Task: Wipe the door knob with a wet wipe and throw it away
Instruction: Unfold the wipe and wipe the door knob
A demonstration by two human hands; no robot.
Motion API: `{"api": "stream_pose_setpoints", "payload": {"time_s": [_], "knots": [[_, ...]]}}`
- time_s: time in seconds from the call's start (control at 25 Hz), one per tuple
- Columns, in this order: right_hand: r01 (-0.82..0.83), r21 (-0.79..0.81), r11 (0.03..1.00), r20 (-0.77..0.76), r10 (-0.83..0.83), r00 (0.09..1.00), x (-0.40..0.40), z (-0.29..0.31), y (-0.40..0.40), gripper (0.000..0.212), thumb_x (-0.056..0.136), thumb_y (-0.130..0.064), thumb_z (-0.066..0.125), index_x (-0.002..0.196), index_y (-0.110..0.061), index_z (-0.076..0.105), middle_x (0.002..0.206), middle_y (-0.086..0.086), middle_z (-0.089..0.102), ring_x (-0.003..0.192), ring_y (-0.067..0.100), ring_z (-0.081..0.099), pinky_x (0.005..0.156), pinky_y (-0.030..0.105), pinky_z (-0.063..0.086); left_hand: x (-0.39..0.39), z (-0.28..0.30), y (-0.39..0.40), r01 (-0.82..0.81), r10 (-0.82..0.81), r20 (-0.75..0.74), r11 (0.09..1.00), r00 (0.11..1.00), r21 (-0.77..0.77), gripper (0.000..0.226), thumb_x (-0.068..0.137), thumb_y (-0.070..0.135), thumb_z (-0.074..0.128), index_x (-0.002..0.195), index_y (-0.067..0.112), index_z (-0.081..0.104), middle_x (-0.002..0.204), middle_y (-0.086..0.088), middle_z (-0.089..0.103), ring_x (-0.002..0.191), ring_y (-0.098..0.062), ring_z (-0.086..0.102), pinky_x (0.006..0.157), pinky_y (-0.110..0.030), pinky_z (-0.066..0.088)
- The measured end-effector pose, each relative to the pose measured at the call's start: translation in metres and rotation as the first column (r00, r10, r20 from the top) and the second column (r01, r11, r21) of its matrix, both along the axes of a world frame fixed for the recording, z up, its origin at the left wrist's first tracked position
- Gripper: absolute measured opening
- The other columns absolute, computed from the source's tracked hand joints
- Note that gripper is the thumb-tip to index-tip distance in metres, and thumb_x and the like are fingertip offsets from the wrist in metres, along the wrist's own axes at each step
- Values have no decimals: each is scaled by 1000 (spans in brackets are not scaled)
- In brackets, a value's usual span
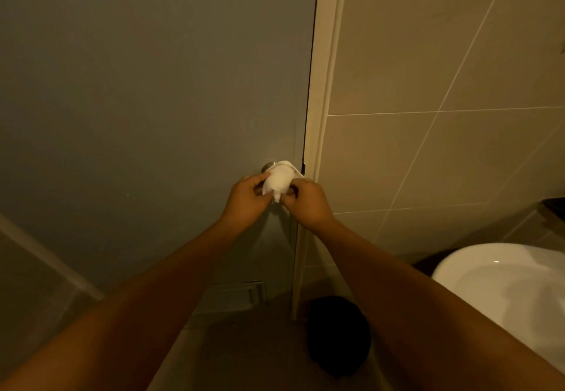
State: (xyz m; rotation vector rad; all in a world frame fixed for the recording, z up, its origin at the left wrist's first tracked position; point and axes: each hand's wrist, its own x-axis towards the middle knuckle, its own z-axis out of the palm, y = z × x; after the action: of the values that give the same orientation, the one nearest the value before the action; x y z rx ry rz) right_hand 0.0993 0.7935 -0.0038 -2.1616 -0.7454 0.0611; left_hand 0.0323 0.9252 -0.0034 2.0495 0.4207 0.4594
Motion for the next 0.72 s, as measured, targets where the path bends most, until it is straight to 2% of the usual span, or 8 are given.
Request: {"api": "stream_pose_setpoints", "payload": {"time_s": [0.12, 0.28, 0.4, 0.48, 0.56, 0.64, 0.72], "knots": [[-12, -42, 999, 66, 14, 998, 8, 8, 0, 33, 76, -18, 75, 107, -7, 72, 97, 11, 69, 83, 21, 63, 75, 31, 54, -1, -3, -2, -61, 58, -50, 997, 997, -54, 43, 86, 6, 66, 128, 5, 62, 116, -17, 71, 103, -29, 68, 93, -36, 54], [95, -50, 994, -38, -96, 995, 6, 3, -3, 16, 83, -16, 71, 95, -6, 76, 86, 9, 70, 77, 16, 60, 76, 26, 49, -6, -4, -10, -154, 154, -24, 988, 988, 23, 28, 85, 10, 69, 111, 2, 73, 95, -19, 75, 77, -19, 65, 74, -30, 54], [83, -68, 994, -46, -86, 995, 1, -3, -5, 15, 88, -19, 66, 87, -8, 76, 76, 4, 66, 69, 15, 59, 70, 25, 45, -13, -5, -12, -180, 183, -50, 982, 982, 58, 21, 86, 14, 68, 102, 3, 76, 87, -20, 76, 71, -24, 68, 74, -35, 60], [40, -87, 995, -64, -46, 997, 0, -5, -6, 14, 88, -16, 64, 84, -8, 75, 75, 5, 67, 67, 14, 60, 68, 26, 48, -18, -7, -11, -100, 115, -140, 989, 983, 110, 17, 86, 14, 67, 94, 3, 78, 85, -19, 76, 76, -29, 72, 79, -41, 61], [-15, -169, 986, -84, 0, 996, -2, -12, -9, 14, 86, -14, 63, 79, -8, 73, 72, 7, 66, 65, 17, 59, 66, 29, 49, -26, -12, -15, 24, 31, -285, 982, 958, 188, 16, 86, 13, 66, 91, 3, 77, 87, -18, 76, 79, -29, 72, 79, -36, 59], [-48, -228, 973, -118, 21, 993, -6, -23, -18, 15, 85, -16, 63, 72, -12, 69, 68, 4, 62, 63, 16, 57, 64, 28, 48, -37, -22, -18, 31, 46, -318, 972, 947, 233, 17, 86, 15, 65, 90, 4, 77, 82, -15, 75, 71, -22, 66, 70, -28, 52], [-40, -213, 976, -162, 5, 987, -14, -34, -32, 11, 85, -19, 64, 77, -15, 70, 74, 2, 65, 68, 14, 60, 68, 28, 51, -48, -31, -21, 16, 52, -316, 978, 947, 208, 17, 87, 17, 65, 89, 4, 76, 74, -11, 70, 65, -17, 60, 65, -25, 46]]}}
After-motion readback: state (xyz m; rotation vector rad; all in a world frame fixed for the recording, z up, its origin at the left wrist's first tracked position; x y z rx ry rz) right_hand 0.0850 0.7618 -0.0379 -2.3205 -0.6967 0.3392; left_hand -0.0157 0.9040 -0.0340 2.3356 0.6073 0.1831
